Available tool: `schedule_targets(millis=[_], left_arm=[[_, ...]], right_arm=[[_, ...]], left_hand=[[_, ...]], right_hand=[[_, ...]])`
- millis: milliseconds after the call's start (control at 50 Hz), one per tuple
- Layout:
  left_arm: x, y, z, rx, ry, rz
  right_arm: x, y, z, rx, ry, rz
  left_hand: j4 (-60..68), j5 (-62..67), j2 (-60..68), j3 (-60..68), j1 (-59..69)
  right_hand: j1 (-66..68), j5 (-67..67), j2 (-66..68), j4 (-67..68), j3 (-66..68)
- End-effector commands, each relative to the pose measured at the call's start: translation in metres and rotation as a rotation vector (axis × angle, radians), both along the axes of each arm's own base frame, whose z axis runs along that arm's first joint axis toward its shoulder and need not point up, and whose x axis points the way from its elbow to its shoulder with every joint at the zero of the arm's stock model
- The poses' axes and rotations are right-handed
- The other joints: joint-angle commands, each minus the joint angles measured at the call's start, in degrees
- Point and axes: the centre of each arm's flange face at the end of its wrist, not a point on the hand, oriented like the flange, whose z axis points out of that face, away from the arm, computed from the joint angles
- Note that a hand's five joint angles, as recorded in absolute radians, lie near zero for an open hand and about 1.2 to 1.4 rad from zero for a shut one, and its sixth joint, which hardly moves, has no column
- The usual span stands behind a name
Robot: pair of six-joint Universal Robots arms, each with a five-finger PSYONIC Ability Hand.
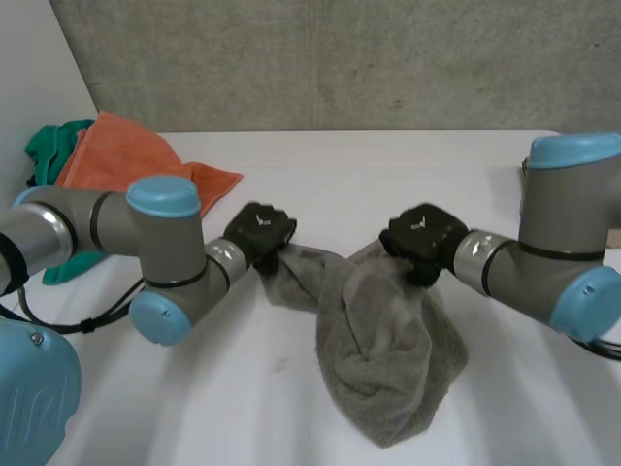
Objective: Fold the laundry.
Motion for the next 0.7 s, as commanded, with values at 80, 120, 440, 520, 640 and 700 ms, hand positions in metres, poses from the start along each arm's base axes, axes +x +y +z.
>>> schedule_targets(millis=[80, 120, 440, 520, 640, 700], left_arm=[[-0.001, -0.058, 0.124, -0.552, 0.152, 0.22], [0.003, -0.06, 0.17, -0.691, 0.239, 0.266], [0.041, -0.042, 0.196, -0.781, 0.272, 0.328], [0.049, -0.039, 0.149, -0.665, 0.19, 0.325], [0.058, -0.015, 0.085, -0.484, 0.08, 0.308], [0.061, -0.004, 0.069, -0.436, 0.052, 0.299]], right_arm=[[0.011, -0.07, 0.09, -0.468, -0.223, -0.199], [0.007, -0.079, 0.132, -0.651, -0.331, -0.266], [-0.037, -0.081, 0.174, -0.832, -0.383, -0.376], [-0.037, -0.077, 0.128, -0.678, -0.299, -0.328], [-0.049, -0.057, 0.039, -0.361, -0.123, -0.273], [-0.059, -0.041, 0.011, -0.255, -0.005, -0.261]], left_hand=[[11.39, 15.13, 11.53, 12.28, 14.75], [11.39, 15.13, 11.53, 12.28, 14.75], [11.39, 15.13, 11.53, 12.28, 14.75], [11.39, 15.13, 11.53, 12.28, 14.75], [11.39, 15.13, 11.53, 12.28, 14.75], [11.39, 15.13, 11.53, 12.28, 14.75]], right_hand=[[18.81, 14.48, 12.45, 12.67, 12.85], [18.81, 14.48, 12.45, 12.67, 12.85], [18.81, 14.48, 12.45, 12.67, 12.85], [18.81, 14.48, 12.45, 12.67, 12.85], [18.81, 14.48, 12.45, 12.67, 12.85], [18.81, 14.48, 12.45, 12.67, 12.85]])
